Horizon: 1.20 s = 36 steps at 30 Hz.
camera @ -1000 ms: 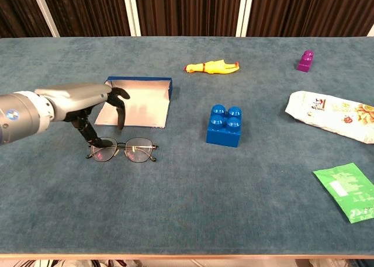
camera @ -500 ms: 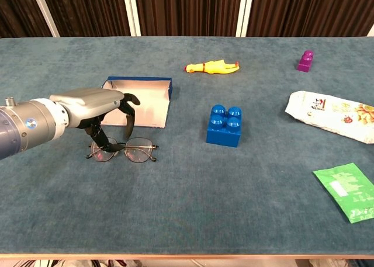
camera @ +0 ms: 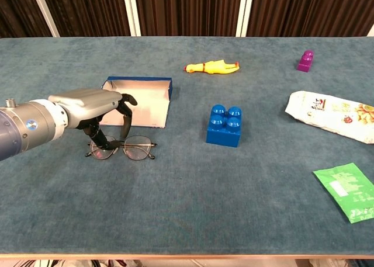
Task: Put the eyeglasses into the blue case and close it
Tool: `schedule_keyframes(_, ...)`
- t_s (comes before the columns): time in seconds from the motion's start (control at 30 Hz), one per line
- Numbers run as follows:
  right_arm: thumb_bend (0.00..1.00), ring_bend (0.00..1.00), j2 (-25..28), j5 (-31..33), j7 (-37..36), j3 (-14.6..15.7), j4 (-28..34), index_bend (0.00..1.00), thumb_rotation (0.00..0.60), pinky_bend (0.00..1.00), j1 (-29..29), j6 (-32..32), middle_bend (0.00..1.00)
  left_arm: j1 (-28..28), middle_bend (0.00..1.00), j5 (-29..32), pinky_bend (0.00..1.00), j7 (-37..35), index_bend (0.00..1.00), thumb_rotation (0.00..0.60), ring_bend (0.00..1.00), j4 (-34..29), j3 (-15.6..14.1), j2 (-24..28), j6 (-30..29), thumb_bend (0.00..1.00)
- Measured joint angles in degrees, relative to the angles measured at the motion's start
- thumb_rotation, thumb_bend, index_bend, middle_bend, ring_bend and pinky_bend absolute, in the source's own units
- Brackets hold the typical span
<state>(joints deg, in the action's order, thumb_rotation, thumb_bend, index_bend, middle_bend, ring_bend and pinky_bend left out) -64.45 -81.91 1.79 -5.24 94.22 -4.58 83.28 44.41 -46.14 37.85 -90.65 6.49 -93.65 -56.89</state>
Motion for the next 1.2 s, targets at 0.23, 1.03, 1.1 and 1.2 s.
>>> schedule_keyframes(0.23, 0.06, 0.00, -0.02, 0.33, 0.18, -0.09, 0.05, 0.08, 0.600, 0.17, -0.01, -0.10, 0.00, 0.34, 0.08, 0.45, 0.00, 0.55, 0.54, 0.600, 0.00, 0.35, -0.66, -0.12, 0.05, 0.35)
schedule_keyframes(1.03, 0.06, 0.00, -0.11, 0.61, 0.27, -0.18, 0.15, 0.08, 0.600, 0.17, -0.07, -0.25, 0.00, 0.83, 0.09, 1.68, 0.00, 1.43, 0.57, 0.600, 0.00, 1.62, -1.31, -0.34, -1.01, 0.43)
schedule_keyframes(1.1, 0.06, 0.00, -0.12, 0.64, 0.28, -0.19, 0.16, 0.08, 0.600, 0.17, -0.06, -0.24, 0.00, 0.82, 0.10, 1.79, 0.00, 1.38, 0.58, 0.600, 0.00, 1.61, -1.26, -0.21, -1.12, 0.43)
schedule_keyframes(1.2, 0.06, 0.00, -0.14, 0.72, 0.29, -0.21, 0.19, 0.08, 0.600, 0.17, -0.06, -0.26, 0.00, 0.81, 0.12, 1.91, 0.00, 1.25, 0.60, 0.600, 0.00, 1.50, -0.95, 0.05, -1.51, 0.43)
